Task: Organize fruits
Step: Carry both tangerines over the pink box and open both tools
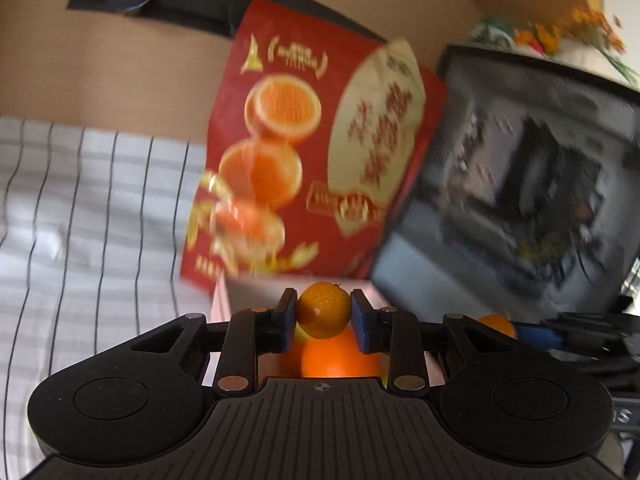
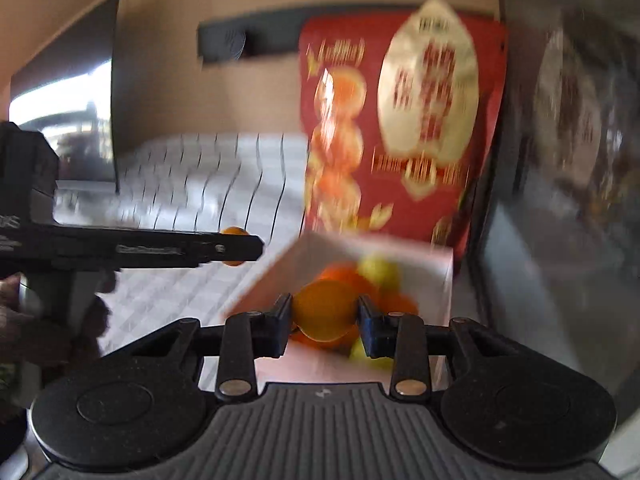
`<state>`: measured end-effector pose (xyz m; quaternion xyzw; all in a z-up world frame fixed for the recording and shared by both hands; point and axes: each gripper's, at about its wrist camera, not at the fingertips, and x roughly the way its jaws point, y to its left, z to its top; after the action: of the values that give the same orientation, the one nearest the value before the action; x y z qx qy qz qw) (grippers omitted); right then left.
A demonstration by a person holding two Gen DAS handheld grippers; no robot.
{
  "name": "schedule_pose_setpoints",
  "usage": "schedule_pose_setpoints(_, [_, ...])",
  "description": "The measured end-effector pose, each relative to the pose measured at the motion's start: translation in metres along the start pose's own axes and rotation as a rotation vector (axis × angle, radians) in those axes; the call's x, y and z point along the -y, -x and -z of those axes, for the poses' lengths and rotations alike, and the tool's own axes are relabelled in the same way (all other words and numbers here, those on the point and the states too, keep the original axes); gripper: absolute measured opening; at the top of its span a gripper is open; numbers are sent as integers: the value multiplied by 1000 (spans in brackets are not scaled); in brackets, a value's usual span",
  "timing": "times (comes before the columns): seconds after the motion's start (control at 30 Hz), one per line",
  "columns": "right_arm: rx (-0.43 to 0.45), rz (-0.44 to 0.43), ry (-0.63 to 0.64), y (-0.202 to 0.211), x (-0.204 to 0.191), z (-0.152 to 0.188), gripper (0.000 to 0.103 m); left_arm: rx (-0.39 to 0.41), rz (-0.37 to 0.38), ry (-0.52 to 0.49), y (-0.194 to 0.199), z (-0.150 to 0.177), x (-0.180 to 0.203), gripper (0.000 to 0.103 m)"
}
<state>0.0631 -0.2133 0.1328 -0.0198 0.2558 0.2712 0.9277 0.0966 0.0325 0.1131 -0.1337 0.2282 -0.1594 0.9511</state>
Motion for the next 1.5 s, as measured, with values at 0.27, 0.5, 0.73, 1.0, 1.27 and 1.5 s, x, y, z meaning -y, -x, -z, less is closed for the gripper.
schedule_pose_setpoints(0.27, [29, 108, -33, -34, 18, -62, 34, -104, -16, 96, -68, -9, -28, 33])
schedule_pose_setpoints(0.5, [-20, 114, -100, -57, 31, -64, 34, -31, -43, 106, -37, -5, -40, 34])
schedule_pose_setpoints(0.73, [-64, 56, -190, -96, 23, -79, 34, 23, -144, 54, -3, -6, -34, 34])
schedule_pose_setpoints(1.0, [-109, 23, -179, -122, 10, -71, 58, -96, -208, -2, 30, 33, -48, 34])
schedule_pose_setpoints(1.27, [-114, 18, -92, -68, -28, -12, 70, -200, -252, -78, 65, 98, -34, 34])
schedule_pose_setpoints(1.5, [-144, 44, -35, -32, -49, 50, 81, -274, -254, -120, 57, 132, -18, 34])
